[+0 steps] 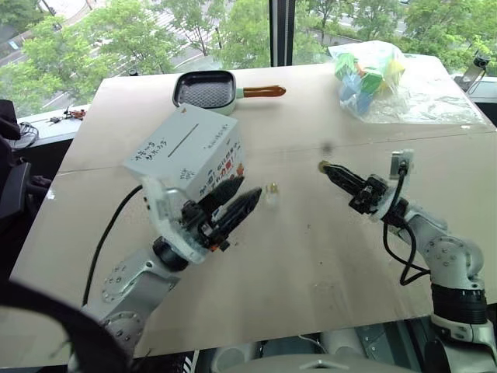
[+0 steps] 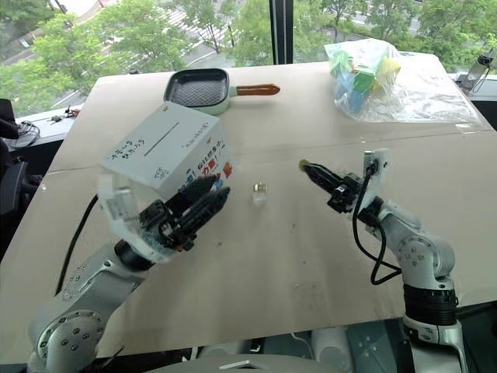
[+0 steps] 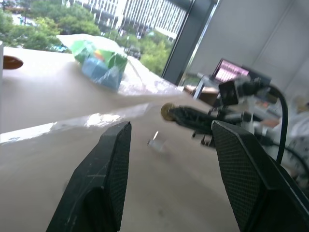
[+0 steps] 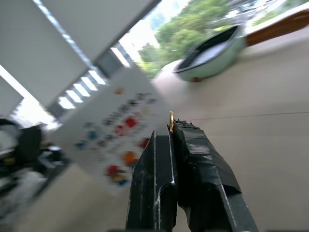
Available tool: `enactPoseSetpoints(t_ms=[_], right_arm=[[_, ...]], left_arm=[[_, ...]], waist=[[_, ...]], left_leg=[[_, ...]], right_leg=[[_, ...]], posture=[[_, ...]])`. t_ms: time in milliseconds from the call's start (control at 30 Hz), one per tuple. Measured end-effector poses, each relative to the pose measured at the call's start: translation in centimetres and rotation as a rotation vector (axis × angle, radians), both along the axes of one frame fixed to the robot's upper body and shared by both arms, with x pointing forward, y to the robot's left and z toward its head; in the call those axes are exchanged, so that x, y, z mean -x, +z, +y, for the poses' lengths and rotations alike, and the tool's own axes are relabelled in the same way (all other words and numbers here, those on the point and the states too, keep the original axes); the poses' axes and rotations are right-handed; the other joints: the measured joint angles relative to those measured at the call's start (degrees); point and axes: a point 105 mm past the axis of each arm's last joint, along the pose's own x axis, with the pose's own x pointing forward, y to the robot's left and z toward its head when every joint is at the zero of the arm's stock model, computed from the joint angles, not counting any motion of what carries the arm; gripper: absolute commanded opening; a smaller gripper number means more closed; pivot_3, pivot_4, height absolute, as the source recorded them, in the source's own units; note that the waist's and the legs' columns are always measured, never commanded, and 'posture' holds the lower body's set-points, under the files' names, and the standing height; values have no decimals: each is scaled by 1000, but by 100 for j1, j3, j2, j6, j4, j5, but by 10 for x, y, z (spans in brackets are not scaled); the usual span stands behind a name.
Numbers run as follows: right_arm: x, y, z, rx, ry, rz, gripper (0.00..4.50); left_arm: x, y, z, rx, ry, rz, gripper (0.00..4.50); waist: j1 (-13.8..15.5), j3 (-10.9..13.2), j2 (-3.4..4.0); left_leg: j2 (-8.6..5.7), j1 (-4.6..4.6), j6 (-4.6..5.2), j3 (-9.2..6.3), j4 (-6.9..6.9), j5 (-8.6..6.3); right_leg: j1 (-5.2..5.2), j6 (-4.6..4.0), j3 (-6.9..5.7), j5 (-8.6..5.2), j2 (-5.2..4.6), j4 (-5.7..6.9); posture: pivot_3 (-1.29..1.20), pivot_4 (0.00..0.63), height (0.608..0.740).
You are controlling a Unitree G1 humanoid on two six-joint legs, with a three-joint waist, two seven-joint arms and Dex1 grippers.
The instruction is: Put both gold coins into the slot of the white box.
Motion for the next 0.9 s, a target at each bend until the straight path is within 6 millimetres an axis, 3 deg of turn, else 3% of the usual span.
enactPoseSetpoints(t_ms=[100,167,300,700,900], right_arm=[[26,28,27,-113,242,-15,53],[35,36,33,-144,317,-15,53],[45,36,44,-148,420,-5,53],[53,34,55,-147,493,-6,53],[54,34,55,-139,505,-10,0]], left_arm=[[2,8,-12,150,-103,41,2684],[-1,7,-13,221,-127,82,2684],[1,8,-20,310,-200,109,2684],[5,10,-25,298,-257,90,2684],[9,7,-30,291,-298,95,236]], waist=[[-7,0,0],[-2,-1,-1],[-1,-1,-1],[-4,-1,-1],[-3,-1,-1]], left_leg=[[0,1,0,-1,0,0],[0,0,0,-2,0,0],[-4,-1,1,1,1,0],[-3,-1,0,0,1,0],[-3,-1,0,0,0,0]], right_leg=[[0,0,-2,0,2,0],[1,0,-3,0,2,0],[0,0,-1,0,2,0],[-1,0,-1,0,3,0],[-1,0,-1,0,3,-1]], posture=[[0,150,721],[0,150,721],[0,150,721],[0,150,721],[0,150,721]])
